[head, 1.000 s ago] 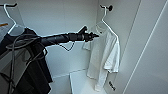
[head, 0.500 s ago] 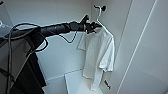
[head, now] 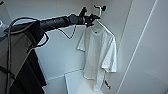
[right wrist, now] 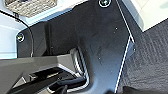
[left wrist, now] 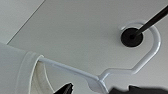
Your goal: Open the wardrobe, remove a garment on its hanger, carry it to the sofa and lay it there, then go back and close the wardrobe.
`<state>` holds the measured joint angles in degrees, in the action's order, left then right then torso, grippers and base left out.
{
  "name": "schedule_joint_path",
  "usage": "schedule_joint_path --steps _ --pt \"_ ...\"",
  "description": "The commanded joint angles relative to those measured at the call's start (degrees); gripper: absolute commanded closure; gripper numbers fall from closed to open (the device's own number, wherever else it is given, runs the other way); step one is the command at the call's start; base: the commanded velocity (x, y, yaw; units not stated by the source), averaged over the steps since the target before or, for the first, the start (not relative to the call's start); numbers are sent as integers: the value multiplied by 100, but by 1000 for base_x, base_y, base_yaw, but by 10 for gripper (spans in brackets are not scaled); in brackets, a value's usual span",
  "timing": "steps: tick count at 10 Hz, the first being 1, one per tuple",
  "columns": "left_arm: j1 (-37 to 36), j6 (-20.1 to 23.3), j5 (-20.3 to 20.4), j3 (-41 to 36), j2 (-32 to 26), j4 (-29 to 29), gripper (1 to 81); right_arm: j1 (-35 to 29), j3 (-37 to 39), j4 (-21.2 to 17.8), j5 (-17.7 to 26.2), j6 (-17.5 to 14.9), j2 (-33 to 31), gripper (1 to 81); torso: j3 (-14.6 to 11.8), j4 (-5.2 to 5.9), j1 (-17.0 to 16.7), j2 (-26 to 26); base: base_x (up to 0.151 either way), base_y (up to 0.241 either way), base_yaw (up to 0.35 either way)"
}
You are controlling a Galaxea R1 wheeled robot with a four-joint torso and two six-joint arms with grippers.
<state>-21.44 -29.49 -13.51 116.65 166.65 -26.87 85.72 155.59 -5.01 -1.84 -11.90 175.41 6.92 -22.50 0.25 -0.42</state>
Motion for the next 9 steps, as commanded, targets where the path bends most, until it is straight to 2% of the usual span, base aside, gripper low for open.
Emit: schedule_joint_path --steps 1,6,9 --pt "-1086 -30 76 235 185 -143 10 -226 -30 -70 342 12 40 10 0 0 0 0 0 0 0" --pt "-1015 -31 111 173 466 -134 10 -235 -12 -61 342 12 75 10 0 0 0 0 0 0 0" --pt "-918 -22 516 271 625 -55 10 -235 -12 -61 351 12 76 10 0 0 0 0 0 0 0"
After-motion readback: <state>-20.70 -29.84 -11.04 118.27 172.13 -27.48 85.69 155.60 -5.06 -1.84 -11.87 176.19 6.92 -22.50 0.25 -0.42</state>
